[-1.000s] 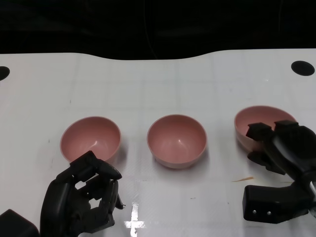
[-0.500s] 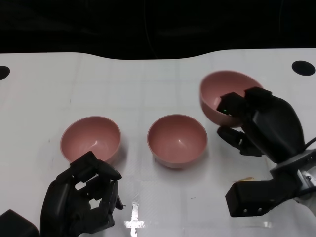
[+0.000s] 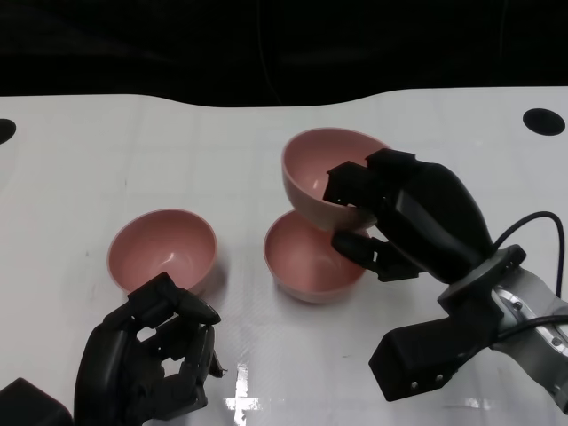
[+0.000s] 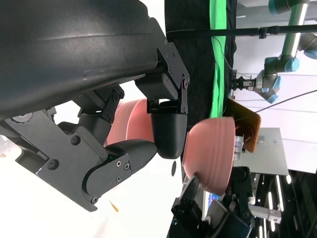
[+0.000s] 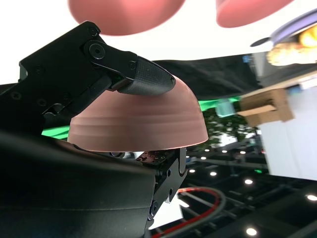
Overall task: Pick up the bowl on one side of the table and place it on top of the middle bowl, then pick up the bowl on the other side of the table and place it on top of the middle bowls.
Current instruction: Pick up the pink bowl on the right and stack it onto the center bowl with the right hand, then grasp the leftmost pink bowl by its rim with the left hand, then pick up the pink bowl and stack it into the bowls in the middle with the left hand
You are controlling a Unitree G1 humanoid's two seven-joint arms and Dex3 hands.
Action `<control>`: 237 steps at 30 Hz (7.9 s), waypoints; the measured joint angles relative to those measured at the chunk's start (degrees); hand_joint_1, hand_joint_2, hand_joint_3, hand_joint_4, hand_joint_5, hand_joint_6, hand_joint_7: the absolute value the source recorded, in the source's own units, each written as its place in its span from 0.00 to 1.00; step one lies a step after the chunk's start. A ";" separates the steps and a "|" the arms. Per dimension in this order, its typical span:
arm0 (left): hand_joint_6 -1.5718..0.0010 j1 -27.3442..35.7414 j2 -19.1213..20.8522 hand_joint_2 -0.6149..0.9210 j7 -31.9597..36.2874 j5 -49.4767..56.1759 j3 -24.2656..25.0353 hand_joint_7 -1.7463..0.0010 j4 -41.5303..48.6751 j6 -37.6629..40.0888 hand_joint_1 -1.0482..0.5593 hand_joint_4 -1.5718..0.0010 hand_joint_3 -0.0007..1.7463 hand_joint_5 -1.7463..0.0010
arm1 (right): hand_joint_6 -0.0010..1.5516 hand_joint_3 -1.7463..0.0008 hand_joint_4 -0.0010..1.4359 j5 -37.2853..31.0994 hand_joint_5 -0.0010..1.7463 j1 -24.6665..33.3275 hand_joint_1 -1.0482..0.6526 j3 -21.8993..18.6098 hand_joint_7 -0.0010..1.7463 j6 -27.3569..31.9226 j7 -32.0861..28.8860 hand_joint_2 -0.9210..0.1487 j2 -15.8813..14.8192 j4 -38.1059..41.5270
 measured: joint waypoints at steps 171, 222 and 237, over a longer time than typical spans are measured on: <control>0.59 -33.07 25.83 0.93 29.18 66.86 -23.18 0.04 29.70 7.59 0.52 0.46 0.39 0.01 | 0.49 0.14 0.58 49.03 1.00 41.16 0.56 -20.68 0.92 14.82 34.53 0.52 12.56 -29.79; 0.47 -52.86 19.42 0.78 23.28 63.13 -33.47 0.25 29.49 -7.80 0.50 0.43 0.42 0.00 | 0.52 0.14 0.59 48.12 1.00 42.33 0.58 -19.42 0.88 17.53 33.47 0.55 14.26 -32.10; 0.52 -55.44 19.34 1.00 18.08 64.24 -36.97 0.90 33.57 -10.50 0.40 0.59 0.10 0.64 | 0.51 0.14 0.59 47.42 1.00 42.40 0.58 -18.98 0.88 18.17 33.38 0.53 14.30 -32.46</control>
